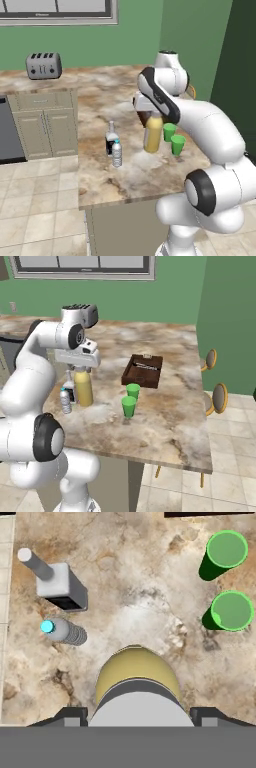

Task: Place the drinks on the dining counter in a tight cluster.

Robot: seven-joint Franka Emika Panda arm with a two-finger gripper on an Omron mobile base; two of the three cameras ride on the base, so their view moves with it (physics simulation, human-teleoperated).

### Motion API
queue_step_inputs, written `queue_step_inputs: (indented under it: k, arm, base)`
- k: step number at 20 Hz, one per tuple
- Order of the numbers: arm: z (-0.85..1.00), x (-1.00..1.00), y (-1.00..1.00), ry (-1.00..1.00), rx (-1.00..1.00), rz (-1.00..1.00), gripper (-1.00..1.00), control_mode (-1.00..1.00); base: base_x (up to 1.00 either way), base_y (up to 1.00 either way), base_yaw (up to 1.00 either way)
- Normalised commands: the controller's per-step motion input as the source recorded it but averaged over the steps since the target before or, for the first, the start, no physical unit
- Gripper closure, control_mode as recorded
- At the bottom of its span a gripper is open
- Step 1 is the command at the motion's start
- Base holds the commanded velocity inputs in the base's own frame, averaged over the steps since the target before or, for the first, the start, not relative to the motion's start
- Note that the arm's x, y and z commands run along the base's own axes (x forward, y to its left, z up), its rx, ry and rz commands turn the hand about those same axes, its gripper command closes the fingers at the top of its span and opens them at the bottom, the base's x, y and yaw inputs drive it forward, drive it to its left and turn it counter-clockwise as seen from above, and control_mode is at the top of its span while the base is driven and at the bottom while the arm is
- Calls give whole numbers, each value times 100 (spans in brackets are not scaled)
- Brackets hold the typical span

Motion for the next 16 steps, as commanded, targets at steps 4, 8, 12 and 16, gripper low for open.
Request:
queue_step_inputs:
  k: [4,8,12,16]
  arm:
    - [-31,75,2,0,-8,0,100,-100]
    - [-53,52,13,0,-2,0,100,-100]
    - [-39,5,2,1,0,8,100,-100]
    - [-7,4,5,2,0,3,100,-100]
  base:
    - [0,0,0]
    - [0,0,0]
    - [0,0,0]
    - [0,0,0]
